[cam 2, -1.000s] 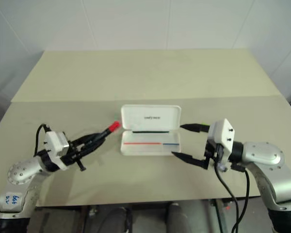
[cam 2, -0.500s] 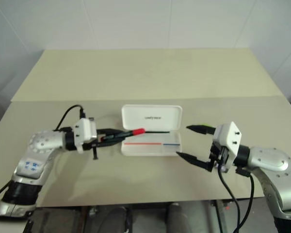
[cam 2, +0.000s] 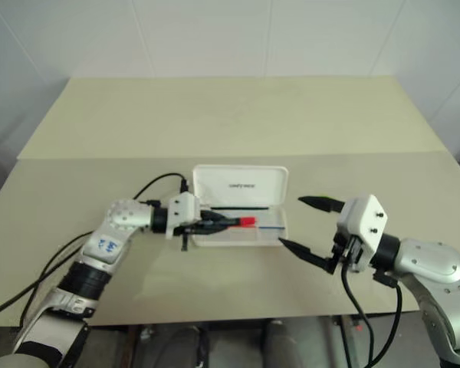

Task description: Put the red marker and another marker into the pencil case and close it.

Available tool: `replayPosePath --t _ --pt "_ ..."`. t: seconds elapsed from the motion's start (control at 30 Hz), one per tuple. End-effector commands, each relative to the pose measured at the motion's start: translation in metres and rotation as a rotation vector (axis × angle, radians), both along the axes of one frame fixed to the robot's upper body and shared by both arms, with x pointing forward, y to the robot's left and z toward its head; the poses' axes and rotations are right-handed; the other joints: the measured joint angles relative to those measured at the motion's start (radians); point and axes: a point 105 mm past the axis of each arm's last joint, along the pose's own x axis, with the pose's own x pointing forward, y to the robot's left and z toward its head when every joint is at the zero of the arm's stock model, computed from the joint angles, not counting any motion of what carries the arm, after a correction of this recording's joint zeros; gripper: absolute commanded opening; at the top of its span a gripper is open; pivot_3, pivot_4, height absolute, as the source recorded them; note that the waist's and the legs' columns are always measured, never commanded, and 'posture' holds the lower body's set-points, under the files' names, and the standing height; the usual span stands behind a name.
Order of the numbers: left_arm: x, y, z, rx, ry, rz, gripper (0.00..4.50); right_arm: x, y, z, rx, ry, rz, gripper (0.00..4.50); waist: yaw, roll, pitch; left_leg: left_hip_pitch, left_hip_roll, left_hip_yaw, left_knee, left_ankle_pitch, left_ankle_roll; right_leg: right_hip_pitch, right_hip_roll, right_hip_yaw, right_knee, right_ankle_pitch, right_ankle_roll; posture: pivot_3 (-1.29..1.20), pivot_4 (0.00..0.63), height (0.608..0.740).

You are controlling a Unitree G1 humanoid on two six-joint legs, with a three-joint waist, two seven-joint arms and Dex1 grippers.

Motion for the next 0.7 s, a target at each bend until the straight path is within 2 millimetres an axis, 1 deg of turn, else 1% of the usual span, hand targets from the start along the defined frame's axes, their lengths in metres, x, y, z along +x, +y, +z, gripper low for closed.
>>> replayPosePath --t 0.03,0.23,0.5,0.7 --pt "0.006 -0.009 0.01 -0.003 -0.064 -0.015 0.64 -0.006 0.0 0.009 -0.005 -0.036 -0.005 4.5 0.001 0.0 0.0 0.0 0.0 0.0 0.0 0.0 0.0 0.0 0.0 0.0 0.0 0.0 0.0 0.0 0.15 0.74" --pt "0.017 -0.016 0.013 -0.002 -0.09 -0.007 0.64 -0.006 0.002 0.01 -0.001 -0.04 -0.012 4.5 0.001 0.0 0.0 0.0 0.0 0.0 0.0 0.0 0.0 0.0 0.0 0.0 0.0 0.0 0.0 0.0 0.15 0.74" --pt "0.021 -0.022 0.008 0.01 -0.075 -0.019 0.64 -0.005 0.004 0.012 0.005 -0.049 -0.011 4.5 0.0 0.0 0.0 0.0 0.0 0.0 0.0 0.0 0.0 0.0 0.0 0.0 0.0 0.0 0.001 0.0 0.15 0.74" --pt "0.023 -0.024 0.01 0.003 -0.088 -0.018 2.7 -0.005 0.005 0.013 0.008 -0.052 -0.011 4.5 0.001 0.0 0.0 0.0 0.0 0.0 0.0 0.0 0.0 0.0 0.0 0.0 0.0 0.0 0.001 0.0 0.15 0.74"
